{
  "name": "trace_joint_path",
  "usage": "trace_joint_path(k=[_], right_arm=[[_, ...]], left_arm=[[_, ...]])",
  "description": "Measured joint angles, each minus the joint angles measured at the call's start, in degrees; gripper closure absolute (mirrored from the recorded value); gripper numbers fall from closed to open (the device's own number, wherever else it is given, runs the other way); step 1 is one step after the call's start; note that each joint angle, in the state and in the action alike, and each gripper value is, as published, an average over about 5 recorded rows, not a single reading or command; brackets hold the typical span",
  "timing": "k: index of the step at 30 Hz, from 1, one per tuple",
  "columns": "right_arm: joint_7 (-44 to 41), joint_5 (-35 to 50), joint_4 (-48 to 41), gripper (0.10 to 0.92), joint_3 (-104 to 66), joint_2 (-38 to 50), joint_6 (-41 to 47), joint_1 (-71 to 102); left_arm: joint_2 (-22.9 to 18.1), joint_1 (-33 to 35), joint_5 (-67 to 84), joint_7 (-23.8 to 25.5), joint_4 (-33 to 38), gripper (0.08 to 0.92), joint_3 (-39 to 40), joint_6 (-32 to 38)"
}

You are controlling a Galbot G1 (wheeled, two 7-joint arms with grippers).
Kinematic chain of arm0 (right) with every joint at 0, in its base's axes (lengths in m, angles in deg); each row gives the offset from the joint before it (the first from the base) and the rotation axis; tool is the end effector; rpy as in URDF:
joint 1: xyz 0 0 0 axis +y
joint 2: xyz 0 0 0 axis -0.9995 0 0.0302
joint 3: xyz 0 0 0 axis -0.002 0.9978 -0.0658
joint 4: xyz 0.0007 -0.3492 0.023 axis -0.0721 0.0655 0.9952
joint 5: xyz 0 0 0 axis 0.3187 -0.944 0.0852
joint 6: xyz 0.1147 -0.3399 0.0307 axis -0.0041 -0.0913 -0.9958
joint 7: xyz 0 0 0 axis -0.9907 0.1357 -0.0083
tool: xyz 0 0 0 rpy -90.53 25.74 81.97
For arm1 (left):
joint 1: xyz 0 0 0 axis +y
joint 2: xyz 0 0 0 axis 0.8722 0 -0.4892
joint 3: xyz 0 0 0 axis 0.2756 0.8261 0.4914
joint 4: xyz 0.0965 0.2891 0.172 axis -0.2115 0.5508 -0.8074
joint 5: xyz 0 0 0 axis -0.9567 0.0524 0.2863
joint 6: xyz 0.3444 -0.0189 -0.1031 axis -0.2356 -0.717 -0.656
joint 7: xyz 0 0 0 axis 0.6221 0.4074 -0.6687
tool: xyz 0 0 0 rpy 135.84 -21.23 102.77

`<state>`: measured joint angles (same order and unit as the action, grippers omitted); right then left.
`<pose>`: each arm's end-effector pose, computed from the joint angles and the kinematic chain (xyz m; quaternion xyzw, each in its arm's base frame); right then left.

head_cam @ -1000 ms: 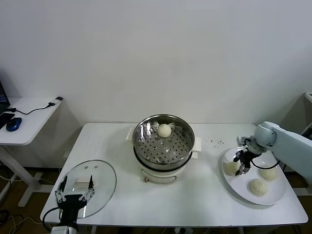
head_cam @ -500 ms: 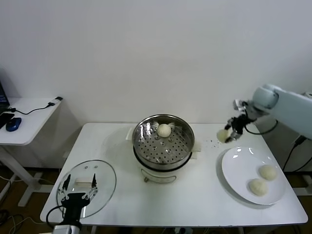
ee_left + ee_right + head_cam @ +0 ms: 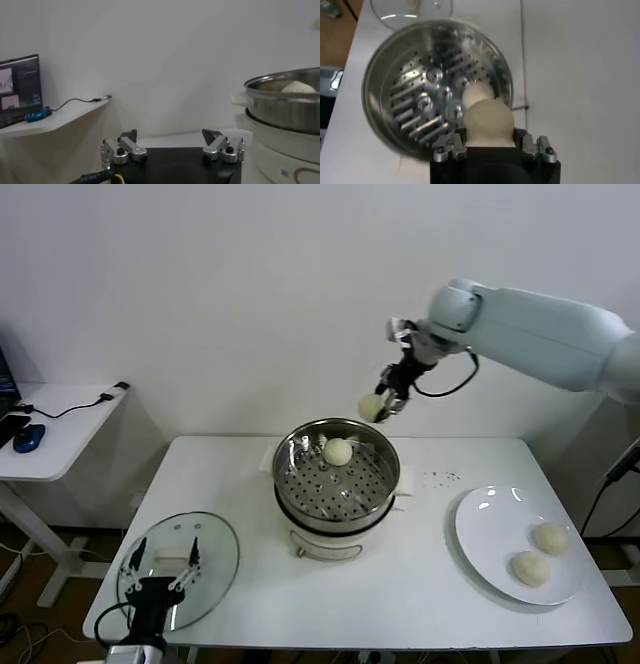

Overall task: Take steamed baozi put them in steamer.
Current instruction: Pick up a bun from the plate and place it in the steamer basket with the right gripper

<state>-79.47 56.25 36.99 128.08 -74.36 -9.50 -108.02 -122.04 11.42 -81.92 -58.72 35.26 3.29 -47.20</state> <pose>0.6259 0.0526 0.0180 0.5432 -0.6005 0.4753 0.3442 0.1248 0.0542 -0.3240 0.0603 -0.9926 -0.0851 0.0619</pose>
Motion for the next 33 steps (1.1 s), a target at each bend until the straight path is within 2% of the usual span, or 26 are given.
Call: trace_joint_path(k=[12, 25, 33], right_arm=[[2.67, 1.79, -2.56, 0.406, 1.59, -10.34, 1.65, 5.99], [4.53, 1.76, -4.62, 0.397, 2.13, -14.67, 2.44, 12.57], [5.16, 1.93, -4.56, 0.224, 1.53, -14.95, 3.21, 13.43]], left_arm=[[0.46, 1.16, 0.96, -0.36, -0.71, 0.177, -0.85, 0.75], [-0.03, 0.90, 0.95, -0.29, -0.81, 0.177, -0.64, 0.62], [-0.05, 0.67, 0.92, -0.33, -0.74, 0.177, -0.61, 0.51]])
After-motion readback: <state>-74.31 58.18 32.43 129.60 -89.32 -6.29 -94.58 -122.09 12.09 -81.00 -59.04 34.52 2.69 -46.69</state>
